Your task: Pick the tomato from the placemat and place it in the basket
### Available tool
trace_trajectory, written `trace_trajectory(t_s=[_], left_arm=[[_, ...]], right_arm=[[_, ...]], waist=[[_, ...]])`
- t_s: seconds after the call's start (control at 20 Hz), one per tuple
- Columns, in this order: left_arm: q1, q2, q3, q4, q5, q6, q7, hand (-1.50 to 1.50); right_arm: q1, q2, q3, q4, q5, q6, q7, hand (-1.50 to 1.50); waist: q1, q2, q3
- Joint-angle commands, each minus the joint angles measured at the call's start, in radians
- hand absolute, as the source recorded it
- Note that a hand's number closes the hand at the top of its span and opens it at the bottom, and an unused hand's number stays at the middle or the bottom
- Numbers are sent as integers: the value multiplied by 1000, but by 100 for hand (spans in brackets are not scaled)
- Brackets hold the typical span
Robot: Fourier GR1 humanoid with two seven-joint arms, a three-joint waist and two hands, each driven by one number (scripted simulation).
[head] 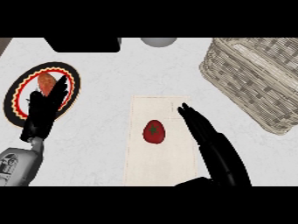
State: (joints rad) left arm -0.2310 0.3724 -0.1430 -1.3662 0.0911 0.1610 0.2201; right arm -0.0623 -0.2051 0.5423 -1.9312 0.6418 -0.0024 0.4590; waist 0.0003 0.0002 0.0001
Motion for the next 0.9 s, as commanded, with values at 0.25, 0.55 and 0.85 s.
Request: trace_trajectory(t_s=[0.25, 0.55, 0.85], left_arm=[[-28, -100, 27, 46, -90, -3, -11, 0], [24, -118, 61, 29, -123, -35, -27, 0], [67, -93, 106, -122, -111, -95, 64, 0]], right_arm=[[-13, 55, -72, 166, 26, -7, -145, -150], [-104, 182, -78, 335, 94, -44, -176, -150], [-141, 204, -89, 480, 107, -105, -233, -150]], waist=[[-3, 0, 0], [0, 0, 0], [6, -1, 0]])
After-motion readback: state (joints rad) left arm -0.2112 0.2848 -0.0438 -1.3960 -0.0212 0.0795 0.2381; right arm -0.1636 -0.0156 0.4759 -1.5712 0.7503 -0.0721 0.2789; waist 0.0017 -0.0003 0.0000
